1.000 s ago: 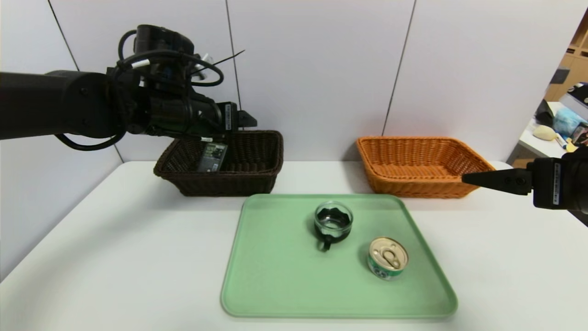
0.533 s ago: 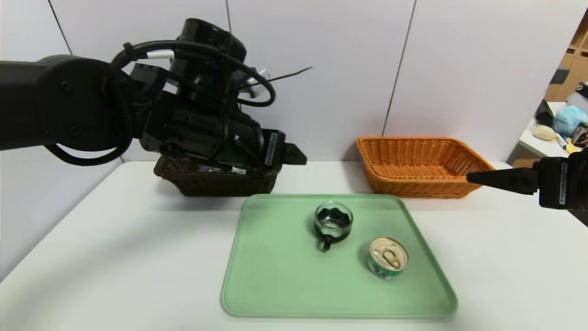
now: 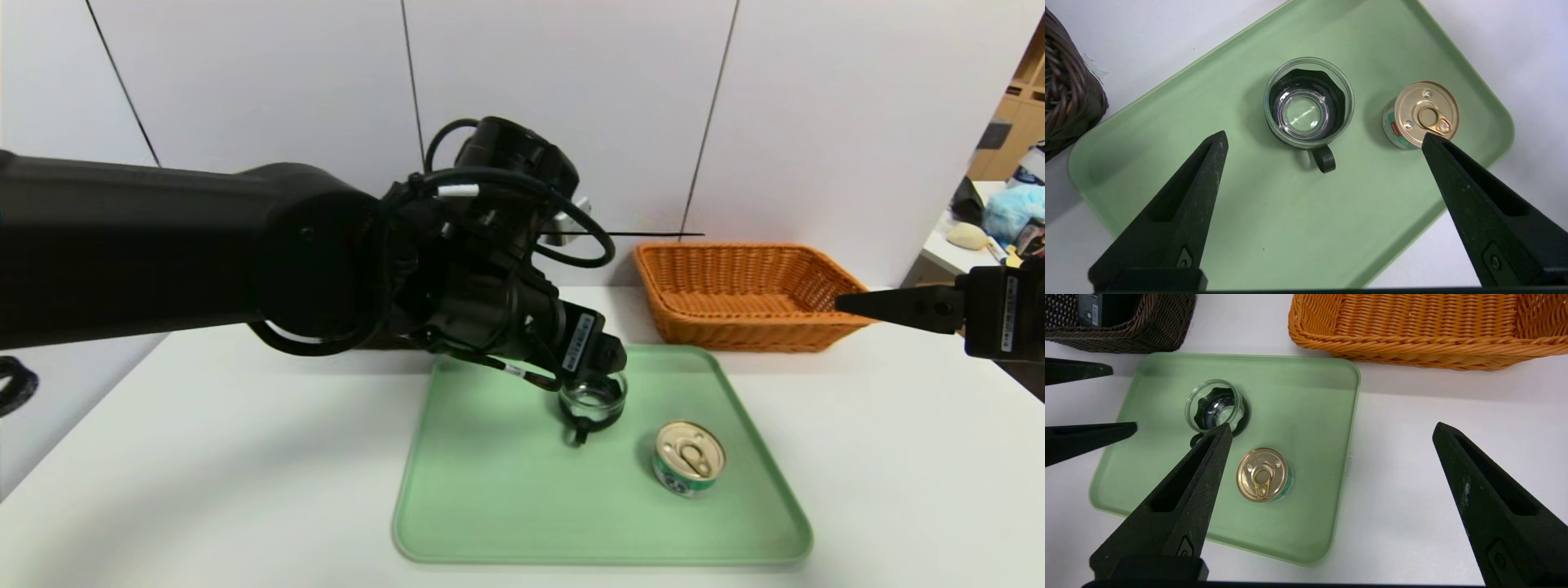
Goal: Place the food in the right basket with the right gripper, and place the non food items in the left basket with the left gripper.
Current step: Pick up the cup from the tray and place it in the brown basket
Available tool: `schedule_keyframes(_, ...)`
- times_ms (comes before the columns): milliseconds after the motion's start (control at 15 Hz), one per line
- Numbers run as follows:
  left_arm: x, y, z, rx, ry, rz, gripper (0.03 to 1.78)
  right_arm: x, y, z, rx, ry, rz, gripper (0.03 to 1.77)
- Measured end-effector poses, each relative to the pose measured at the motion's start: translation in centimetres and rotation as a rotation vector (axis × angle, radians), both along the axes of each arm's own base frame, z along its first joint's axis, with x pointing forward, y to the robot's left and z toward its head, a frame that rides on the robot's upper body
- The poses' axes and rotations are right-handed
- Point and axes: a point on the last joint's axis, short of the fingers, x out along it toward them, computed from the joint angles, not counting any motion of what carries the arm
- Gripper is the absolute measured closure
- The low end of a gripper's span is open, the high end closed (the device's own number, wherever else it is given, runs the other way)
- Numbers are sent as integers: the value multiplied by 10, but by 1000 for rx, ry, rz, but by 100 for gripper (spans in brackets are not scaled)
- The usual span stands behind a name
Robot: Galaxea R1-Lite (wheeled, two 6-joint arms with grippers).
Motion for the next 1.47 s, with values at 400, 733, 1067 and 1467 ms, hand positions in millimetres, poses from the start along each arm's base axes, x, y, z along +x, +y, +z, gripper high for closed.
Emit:
schedule_keyframes(400, 21, -22, -19, 81, 109, 98, 12, -4, -1, -1, 4, -1, 4, 10)
schedule_keyframes(733, 41, -29, -44, 184, 135, 185, 12, -6, 0, 0, 5, -5, 8, 10)
schedule_keyframes(1067, 56, -34, -62, 199, 166, 216, 12, -9, -1, 1, 6, -11, 11, 10)
schedule_keyframes(1467, 62, -37, -75, 211, 190, 223, 12, -10, -1, -1, 6, -5, 12, 10)
